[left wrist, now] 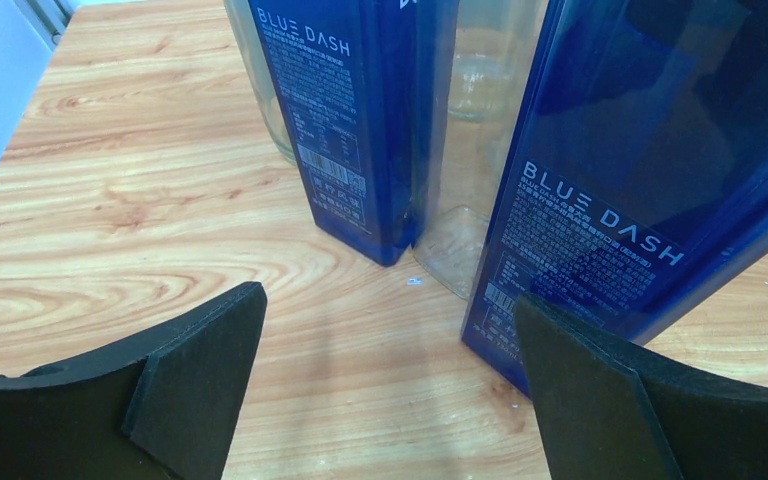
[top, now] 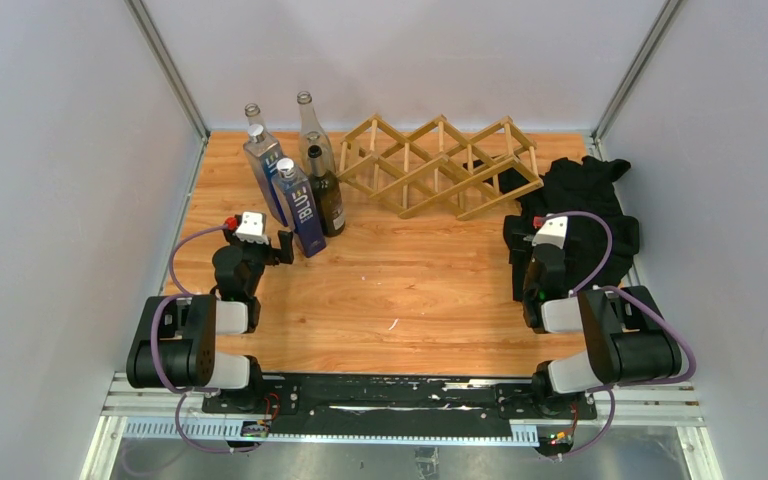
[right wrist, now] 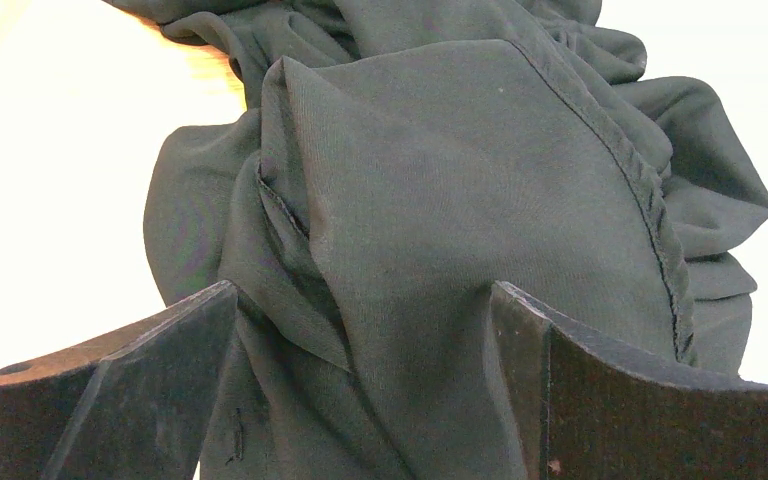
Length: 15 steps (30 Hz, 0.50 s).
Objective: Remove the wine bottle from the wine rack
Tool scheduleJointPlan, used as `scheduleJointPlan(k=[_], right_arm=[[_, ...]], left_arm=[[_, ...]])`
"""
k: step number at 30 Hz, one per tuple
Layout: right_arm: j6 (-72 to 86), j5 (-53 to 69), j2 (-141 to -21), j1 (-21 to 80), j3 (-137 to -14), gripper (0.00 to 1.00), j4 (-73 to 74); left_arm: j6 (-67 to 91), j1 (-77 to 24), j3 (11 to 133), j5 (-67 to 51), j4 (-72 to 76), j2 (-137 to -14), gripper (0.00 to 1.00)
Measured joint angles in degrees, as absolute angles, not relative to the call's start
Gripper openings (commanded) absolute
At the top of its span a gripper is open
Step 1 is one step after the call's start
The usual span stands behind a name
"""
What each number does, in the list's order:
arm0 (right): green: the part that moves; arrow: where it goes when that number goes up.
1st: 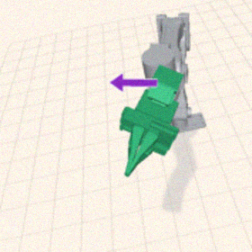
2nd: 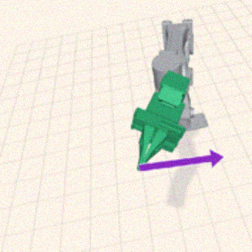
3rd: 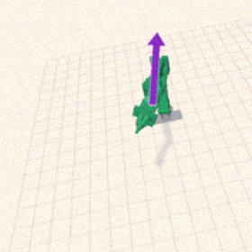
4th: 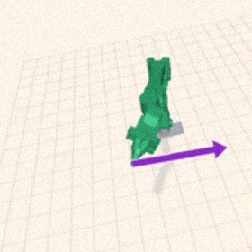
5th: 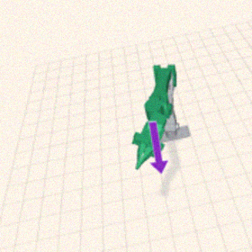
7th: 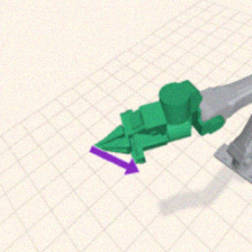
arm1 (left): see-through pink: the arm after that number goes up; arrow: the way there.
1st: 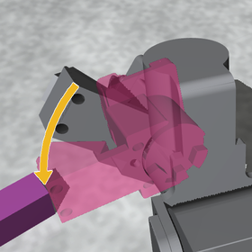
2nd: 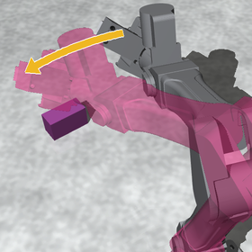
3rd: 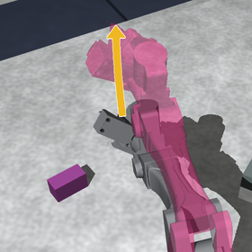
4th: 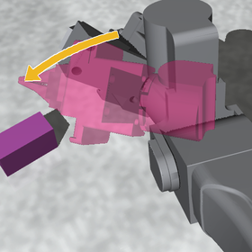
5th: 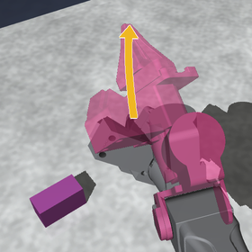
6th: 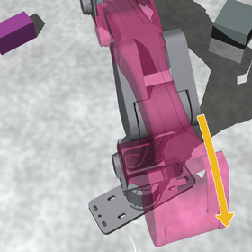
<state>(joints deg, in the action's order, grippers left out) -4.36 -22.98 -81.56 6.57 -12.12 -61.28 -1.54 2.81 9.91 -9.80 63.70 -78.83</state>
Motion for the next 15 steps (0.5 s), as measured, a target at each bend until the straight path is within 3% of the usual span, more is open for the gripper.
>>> scheduleJointPlan(k=[15], right_arm=[[-4.4, -22.9, -81.6, 6.6, -12.1, 1.0, -61.3]], left_arm=[[-2.2, 2.7, 9.9, -10.7, 63.6, -78.8, 1.0]])
